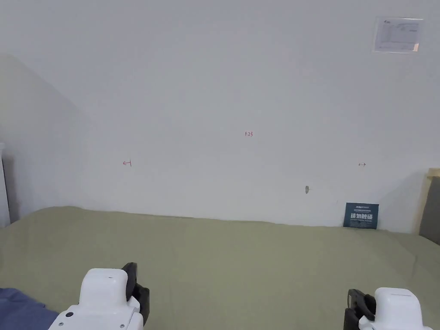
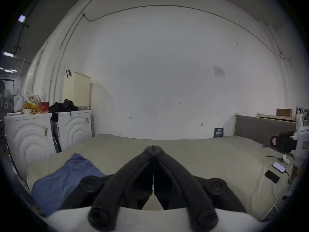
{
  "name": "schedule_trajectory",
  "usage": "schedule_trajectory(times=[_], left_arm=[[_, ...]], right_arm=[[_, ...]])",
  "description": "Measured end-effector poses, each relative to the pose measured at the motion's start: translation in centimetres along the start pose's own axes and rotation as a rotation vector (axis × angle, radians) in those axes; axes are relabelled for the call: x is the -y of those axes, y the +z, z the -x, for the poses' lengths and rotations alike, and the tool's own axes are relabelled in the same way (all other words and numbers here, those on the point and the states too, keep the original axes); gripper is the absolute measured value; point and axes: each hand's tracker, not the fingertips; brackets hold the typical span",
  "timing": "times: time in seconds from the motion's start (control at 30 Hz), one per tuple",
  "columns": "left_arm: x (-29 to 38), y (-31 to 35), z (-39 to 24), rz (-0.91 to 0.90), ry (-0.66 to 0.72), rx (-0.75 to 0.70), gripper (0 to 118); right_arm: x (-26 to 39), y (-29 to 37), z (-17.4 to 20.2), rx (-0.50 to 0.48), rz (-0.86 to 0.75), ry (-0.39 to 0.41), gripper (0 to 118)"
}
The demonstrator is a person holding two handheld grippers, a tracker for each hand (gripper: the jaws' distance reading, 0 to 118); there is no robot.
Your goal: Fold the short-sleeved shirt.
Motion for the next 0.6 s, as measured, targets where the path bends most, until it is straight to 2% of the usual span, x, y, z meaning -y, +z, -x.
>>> schedule_trajectory(times=[0.13, 0.27, 0.43, 0.6], left_arm=[[-0.6, 0.4, 0.7, 0.010, -0.020, -0.031, 0], [-1.8, 2.5, 4.7, 0.014, 0.012, -0.139, 0], [-2.5, 7.5, 11.3, 0.041, 0.024, -0.328, 0], [-2.5, 12.9, 15.8, 0.059, 0.007, -0.495, 0]], right_arm=[[-0.4, -0.6, 1.5, -0.045, 0.022, 0.029, 0], [-1.2, -1.8, 6.4, -0.173, 0.017, 0.064, 0], [-1.6, -3.0, 15.7, -0.414, 0.017, 0.073, 0], [-1.3, -3.2, 23.9, -0.611, 0.030, 0.085, 0]])
